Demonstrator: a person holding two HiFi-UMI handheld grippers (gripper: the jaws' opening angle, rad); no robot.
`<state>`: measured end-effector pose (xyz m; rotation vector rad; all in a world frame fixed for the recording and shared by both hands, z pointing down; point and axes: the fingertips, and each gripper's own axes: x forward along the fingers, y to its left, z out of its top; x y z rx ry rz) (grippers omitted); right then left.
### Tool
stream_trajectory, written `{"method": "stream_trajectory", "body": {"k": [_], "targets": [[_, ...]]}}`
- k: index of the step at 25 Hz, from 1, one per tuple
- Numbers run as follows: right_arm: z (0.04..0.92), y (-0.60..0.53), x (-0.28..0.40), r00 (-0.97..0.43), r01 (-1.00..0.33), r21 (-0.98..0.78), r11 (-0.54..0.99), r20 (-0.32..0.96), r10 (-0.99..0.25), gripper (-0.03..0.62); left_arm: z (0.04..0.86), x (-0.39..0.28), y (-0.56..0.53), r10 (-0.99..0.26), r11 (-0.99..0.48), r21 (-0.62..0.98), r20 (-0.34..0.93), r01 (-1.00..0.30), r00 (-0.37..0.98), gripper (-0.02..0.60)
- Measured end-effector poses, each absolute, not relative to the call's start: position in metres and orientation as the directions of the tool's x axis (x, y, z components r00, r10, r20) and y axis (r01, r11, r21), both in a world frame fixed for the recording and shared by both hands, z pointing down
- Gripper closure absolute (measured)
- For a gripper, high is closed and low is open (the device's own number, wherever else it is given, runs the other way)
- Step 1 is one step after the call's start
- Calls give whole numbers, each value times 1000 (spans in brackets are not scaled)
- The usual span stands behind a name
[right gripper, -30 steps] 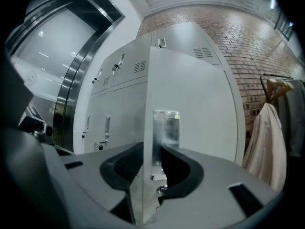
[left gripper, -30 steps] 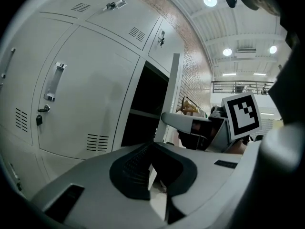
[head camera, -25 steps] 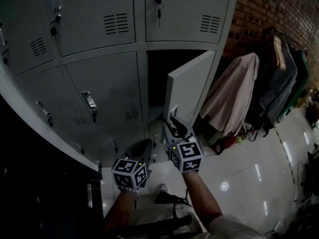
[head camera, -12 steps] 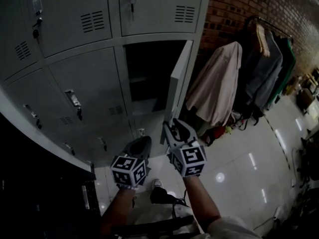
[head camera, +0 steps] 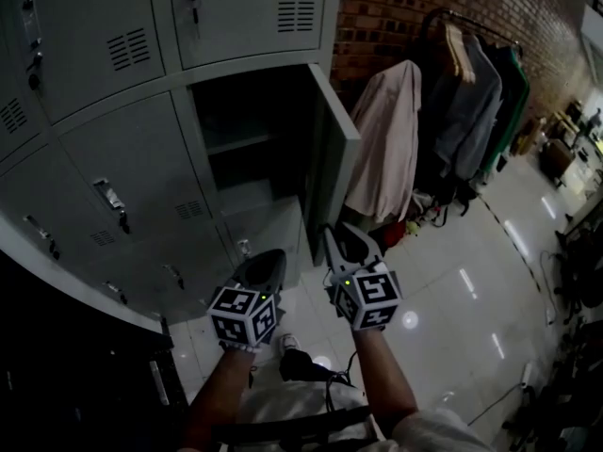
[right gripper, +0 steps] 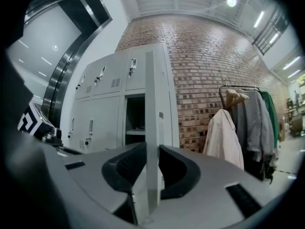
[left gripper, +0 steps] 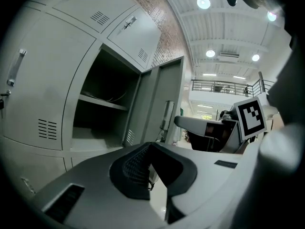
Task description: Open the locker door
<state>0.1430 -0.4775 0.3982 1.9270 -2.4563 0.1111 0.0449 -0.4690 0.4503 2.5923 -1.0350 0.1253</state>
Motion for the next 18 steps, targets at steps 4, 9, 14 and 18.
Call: {"method": "stream_trajectory", "body": {"k": [4,9,14,18], "targets": [[400,-475,177,-182,-983,-49,180,55,-982,508,450,61,-467,-630,-693,282,209,-663,748,583],[403,-480,226,-72,-996,-61,69,53,-996,534,451,77,-466,-605,-715,280,211,-641,768,583],[407,-494,268,-7,-994,-109,0,57,-998,566,451,83,-472,-597,-722,277,214,-634,773,583],[408,-504,286,11,-994,-111,-17,61,-998,566,452,81,-481,-603,-717,276,218,-641,768,583]]}}
